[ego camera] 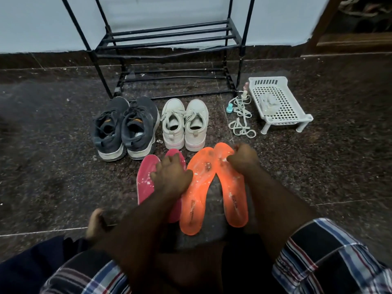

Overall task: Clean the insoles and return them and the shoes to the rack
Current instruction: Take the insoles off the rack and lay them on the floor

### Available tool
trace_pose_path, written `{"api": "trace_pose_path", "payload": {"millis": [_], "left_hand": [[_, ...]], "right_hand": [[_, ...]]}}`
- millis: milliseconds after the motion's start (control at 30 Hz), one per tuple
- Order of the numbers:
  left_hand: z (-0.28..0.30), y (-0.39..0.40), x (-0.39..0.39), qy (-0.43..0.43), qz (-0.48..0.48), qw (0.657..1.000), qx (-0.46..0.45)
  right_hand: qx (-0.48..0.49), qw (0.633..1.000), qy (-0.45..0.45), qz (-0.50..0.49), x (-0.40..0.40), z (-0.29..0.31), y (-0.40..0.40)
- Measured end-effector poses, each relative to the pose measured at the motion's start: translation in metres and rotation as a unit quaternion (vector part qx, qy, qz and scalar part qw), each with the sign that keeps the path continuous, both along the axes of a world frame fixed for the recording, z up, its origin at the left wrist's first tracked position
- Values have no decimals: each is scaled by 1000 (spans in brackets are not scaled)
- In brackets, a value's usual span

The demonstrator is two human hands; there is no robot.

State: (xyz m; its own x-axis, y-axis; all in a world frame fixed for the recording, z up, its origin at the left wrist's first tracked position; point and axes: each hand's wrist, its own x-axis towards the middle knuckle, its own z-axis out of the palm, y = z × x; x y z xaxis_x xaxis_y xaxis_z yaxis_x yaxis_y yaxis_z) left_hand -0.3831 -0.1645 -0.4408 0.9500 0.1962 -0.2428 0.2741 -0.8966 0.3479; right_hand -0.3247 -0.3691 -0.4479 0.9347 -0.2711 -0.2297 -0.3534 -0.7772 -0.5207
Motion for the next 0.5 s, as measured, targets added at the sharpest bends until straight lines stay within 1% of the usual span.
{"api": "trace_pose_path", "payload": {"millis": [233, 333, 500], "left_hand": [[3, -89, 42, -9, -97, 994, -45], [-1, -118, 54, -19, -119, 991, -66], [-11, -145, 67, -16, -137, 987, -81]], "right_hand": [[-71, 997, -32, -20, 26, 16, -61], [-98, 994, -46, -15, 41, 15, -81], [-132, 991, -25, -10, 69, 14, -113]]}}
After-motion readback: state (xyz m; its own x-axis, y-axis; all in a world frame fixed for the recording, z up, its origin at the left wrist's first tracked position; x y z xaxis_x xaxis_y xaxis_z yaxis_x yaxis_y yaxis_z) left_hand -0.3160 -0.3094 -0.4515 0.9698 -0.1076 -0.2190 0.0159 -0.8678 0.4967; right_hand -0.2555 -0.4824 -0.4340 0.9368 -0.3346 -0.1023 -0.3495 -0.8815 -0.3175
